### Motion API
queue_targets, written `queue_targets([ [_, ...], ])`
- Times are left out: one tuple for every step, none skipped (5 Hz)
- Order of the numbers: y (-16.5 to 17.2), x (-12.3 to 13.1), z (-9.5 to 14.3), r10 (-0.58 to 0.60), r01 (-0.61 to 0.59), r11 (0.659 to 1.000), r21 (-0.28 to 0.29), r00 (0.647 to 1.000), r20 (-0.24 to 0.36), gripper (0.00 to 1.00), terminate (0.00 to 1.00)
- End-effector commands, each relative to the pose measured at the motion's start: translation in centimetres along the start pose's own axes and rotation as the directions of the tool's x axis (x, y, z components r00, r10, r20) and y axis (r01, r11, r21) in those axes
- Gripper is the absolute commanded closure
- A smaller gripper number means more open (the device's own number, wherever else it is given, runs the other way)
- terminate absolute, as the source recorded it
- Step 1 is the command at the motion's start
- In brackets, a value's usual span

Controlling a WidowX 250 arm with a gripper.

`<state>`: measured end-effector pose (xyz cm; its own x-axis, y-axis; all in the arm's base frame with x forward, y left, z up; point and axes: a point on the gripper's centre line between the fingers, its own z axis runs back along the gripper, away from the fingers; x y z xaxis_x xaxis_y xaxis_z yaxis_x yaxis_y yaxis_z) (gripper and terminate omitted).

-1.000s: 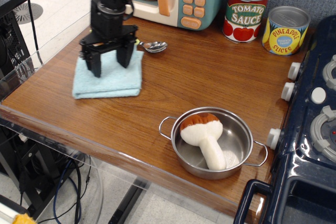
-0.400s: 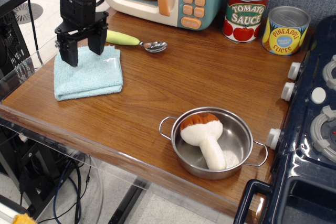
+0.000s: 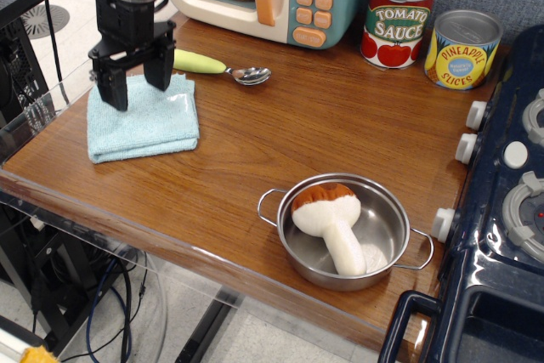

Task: Move the blue cloth to in front of the spoon.

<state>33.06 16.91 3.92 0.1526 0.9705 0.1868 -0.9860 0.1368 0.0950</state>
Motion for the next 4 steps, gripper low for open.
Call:
queue_targets([
  [0.62, -0.06, 5.15, -0.051, 0.054, 0.991, -0.126, 0.998, 0.024, 0.00, 0.00],
  [0.62, -0.06, 5.15, -0.051, 0.054, 0.991, -0.126, 0.998, 0.024, 0.00, 0.00],
  [0.62, -0.06, 5.15, -0.051, 0.054, 0.991, -0.126, 0.998, 0.024, 0.00, 0.00],
  [0.62, -0.06, 5.15, -0.051, 0.054, 0.991, -0.126, 0.998, 0.024, 0.00, 1.00],
])
